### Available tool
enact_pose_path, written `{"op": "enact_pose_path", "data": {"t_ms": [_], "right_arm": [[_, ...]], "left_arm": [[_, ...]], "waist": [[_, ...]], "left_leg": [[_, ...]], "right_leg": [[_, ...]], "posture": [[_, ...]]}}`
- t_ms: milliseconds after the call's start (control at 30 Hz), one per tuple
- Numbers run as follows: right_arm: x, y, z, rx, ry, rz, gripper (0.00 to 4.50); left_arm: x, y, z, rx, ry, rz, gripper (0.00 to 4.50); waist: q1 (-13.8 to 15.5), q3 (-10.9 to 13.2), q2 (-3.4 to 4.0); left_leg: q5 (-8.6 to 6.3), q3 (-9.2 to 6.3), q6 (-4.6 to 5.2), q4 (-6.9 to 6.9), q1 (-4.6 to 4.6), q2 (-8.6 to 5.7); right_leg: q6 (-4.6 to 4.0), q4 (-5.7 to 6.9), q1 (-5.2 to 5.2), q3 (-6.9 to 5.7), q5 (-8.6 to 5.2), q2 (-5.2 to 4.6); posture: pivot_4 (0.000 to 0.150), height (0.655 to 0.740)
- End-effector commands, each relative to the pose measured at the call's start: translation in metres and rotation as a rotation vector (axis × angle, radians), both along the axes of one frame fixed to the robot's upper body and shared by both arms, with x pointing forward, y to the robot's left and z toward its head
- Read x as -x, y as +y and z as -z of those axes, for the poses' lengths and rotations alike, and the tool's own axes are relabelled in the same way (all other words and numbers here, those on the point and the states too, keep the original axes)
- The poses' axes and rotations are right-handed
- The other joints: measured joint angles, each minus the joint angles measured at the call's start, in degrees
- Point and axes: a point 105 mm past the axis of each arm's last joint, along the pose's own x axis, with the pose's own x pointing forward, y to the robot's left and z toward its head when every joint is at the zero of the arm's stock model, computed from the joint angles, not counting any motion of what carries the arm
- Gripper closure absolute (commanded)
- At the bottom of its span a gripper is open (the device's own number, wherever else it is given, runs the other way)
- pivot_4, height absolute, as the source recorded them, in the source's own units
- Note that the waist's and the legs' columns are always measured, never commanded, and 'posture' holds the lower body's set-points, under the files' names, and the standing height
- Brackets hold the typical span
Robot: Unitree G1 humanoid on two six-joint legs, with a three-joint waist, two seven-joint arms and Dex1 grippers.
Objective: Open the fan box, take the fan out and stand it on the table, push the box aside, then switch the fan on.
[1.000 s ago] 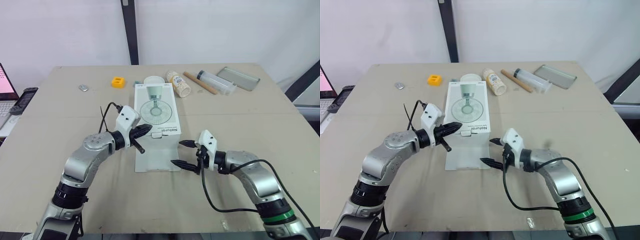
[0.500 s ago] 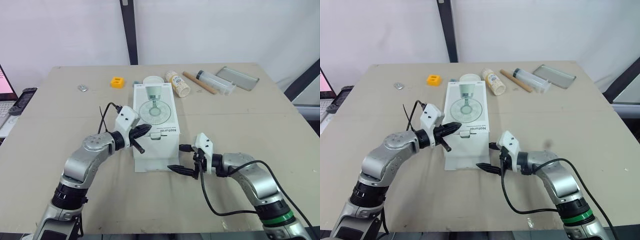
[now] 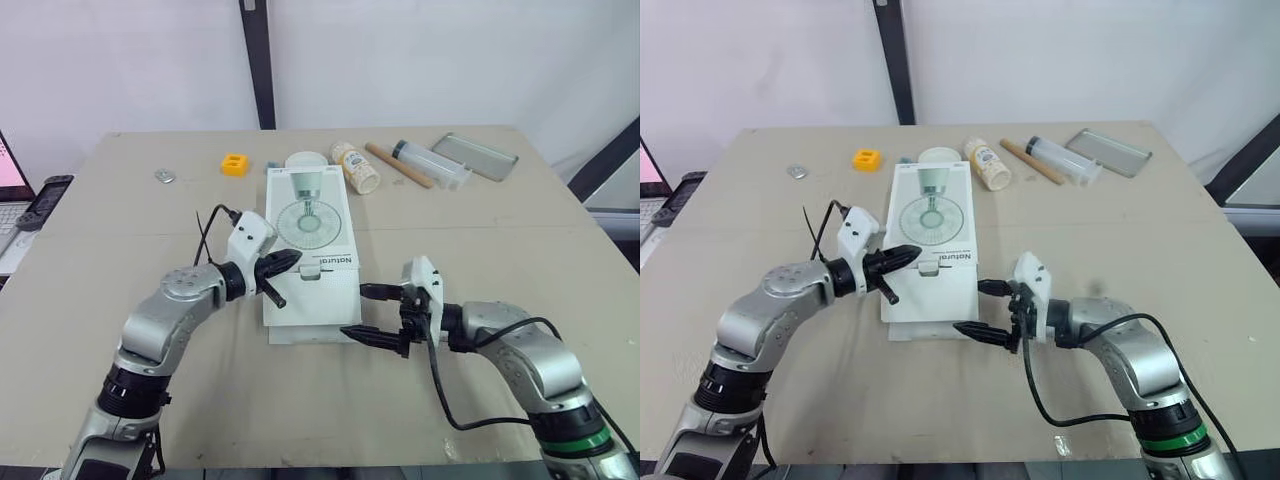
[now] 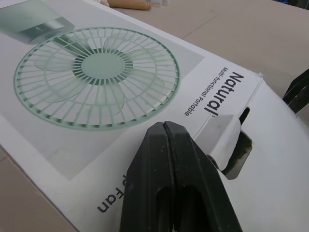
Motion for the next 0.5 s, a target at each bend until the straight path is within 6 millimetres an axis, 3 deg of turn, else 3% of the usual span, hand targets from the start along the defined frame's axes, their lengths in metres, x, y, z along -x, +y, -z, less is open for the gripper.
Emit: {"op": "enact_pose_path", "data": {"t_ms": [33, 500], "right_arm": [[0.010, 0.002, -0.015, -0.044, -0.024, -0.043, 0.00], [0.019, 0.002, -0.022, -0.088, -0.038, -0.065, 0.00]], "left_arm": [[-0.006, 0.017, 0.002, -0.022, 0.024, -0.041, 4.48], [-0.009, 0.028, -0.008, -0.026, -0.008, -0.051, 4.48]], "waist": [[0.00, 0.00, -0.01], [0.01, 0.07, -0.12]], "left_leg": [[0.00, 0.00, 0.00, 0.00, 0.00, 0.00], [0.00, 0.00, 0.00, 0.00, -0.04, 0.00]], "right_leg": [[0.00, 0.00, 0.00, -0.02, 0.00, 0.00], [0.00, 0.00, -0.04, -0.03, 0.00, 0.01]], "posture": [[0.150, 0.7400], [0.150, 0.7400]]}}
